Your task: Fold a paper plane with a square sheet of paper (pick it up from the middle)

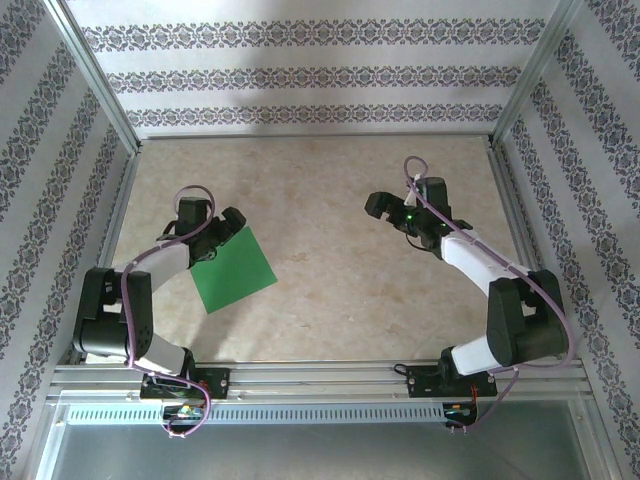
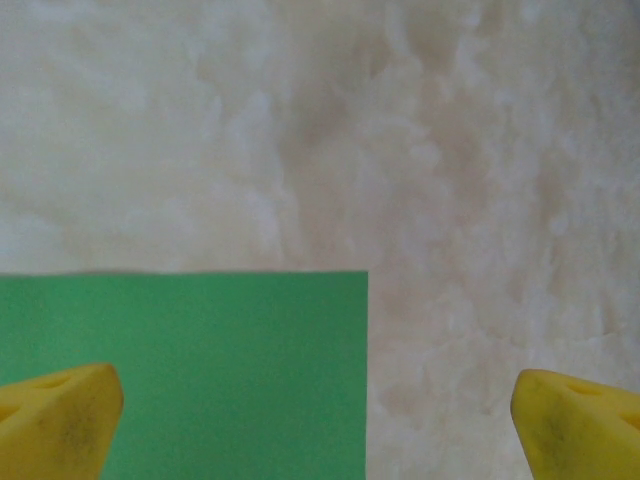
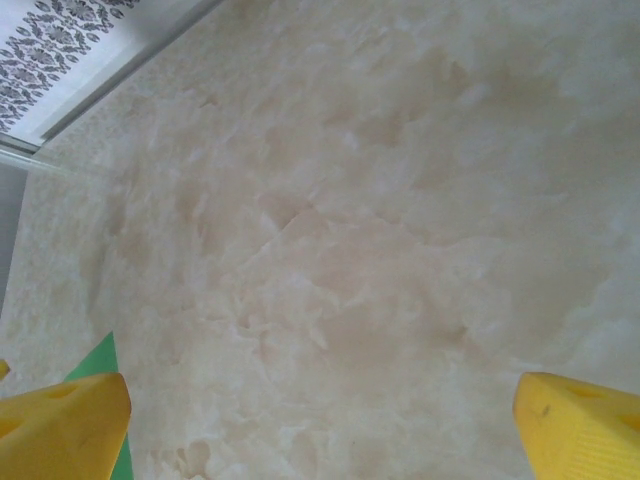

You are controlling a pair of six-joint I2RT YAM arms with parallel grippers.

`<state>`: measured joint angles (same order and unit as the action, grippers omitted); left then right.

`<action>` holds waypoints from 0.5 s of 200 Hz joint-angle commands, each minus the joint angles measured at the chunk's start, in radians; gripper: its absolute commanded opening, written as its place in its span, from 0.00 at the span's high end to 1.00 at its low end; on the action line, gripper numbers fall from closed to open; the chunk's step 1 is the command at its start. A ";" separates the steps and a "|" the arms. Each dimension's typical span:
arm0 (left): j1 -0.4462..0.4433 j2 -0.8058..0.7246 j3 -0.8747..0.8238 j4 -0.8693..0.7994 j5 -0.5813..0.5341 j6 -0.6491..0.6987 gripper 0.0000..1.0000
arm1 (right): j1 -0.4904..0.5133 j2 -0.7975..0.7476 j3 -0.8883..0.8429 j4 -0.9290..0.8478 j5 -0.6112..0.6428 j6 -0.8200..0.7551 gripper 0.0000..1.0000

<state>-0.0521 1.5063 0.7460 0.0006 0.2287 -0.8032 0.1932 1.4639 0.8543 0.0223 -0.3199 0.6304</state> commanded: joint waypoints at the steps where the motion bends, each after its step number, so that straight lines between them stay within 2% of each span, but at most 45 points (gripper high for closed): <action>1: -0.023 0.030 0.029 -0.073 -0.008 -0.041 0.01 | 0.013 0.029 0.035 0.010 -0.023 0.018 0.02; 100: -0.108 0.175 0.084 -0.076 0.013 -0.016 0.06 | 0.025 0.084 0.071 0.007 -0.045 0.026 0.02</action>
<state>-0.1265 1.6363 0.8074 -0.0261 0.2279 -0.8307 0.2077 1.5372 0.8955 0.0261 -0.3481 0.6453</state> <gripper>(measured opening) 0.942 0.980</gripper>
